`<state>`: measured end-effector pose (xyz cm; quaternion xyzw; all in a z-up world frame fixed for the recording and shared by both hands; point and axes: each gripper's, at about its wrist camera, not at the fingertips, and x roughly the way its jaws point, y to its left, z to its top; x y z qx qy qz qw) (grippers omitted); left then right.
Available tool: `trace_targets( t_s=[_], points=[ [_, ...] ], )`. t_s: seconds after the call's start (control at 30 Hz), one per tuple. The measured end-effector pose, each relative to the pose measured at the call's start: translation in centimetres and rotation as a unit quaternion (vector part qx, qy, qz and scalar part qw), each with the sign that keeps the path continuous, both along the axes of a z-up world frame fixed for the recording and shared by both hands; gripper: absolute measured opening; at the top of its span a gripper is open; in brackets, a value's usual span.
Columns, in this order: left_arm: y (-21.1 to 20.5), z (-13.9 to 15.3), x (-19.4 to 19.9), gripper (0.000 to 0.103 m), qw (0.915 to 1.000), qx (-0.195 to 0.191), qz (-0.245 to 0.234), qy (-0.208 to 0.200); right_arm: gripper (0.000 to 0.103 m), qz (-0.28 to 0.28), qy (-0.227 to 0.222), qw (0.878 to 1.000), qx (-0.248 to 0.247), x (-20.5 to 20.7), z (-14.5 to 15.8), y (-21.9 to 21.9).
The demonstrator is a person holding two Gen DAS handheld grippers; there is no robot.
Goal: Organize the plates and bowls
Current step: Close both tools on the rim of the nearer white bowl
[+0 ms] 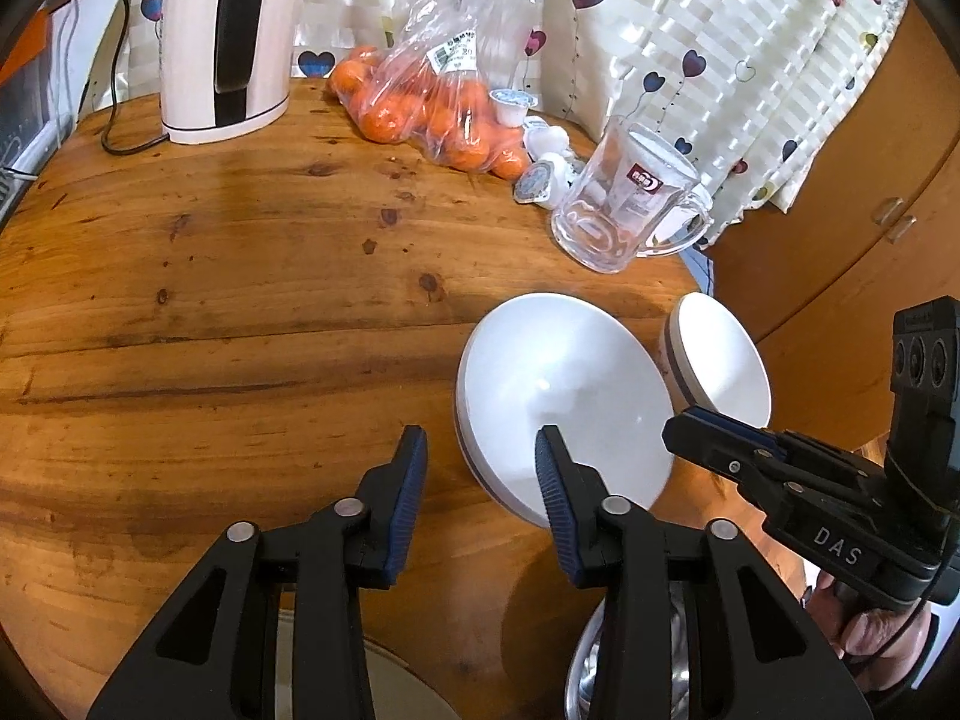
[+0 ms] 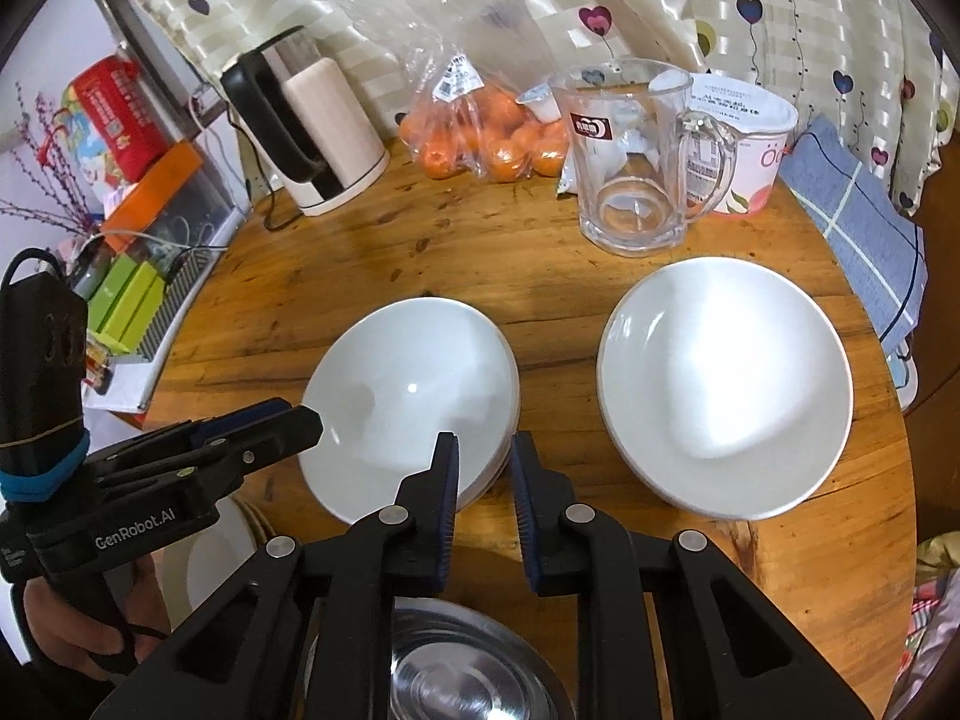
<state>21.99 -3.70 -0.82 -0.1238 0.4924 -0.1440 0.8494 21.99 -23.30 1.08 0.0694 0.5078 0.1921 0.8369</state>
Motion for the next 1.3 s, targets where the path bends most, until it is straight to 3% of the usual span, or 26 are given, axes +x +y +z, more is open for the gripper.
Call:
trace_targets(
  t_s=[0.33,1.3],
  points=[
    [-0.6,-0.7,0.6,0.024,0.9999,-0.002,-0.007,0.010,0.013,-0.003,0.008,1.000,-0.001,0.9,-0.8,0.1],
    [-0.7,-1.1,1.0,0.021,0.9999,0.004,-0.007,0.008,0.014,-0.011,0.023,1.000,-0.011,2.1,-1.8,0.6]
  ],
)
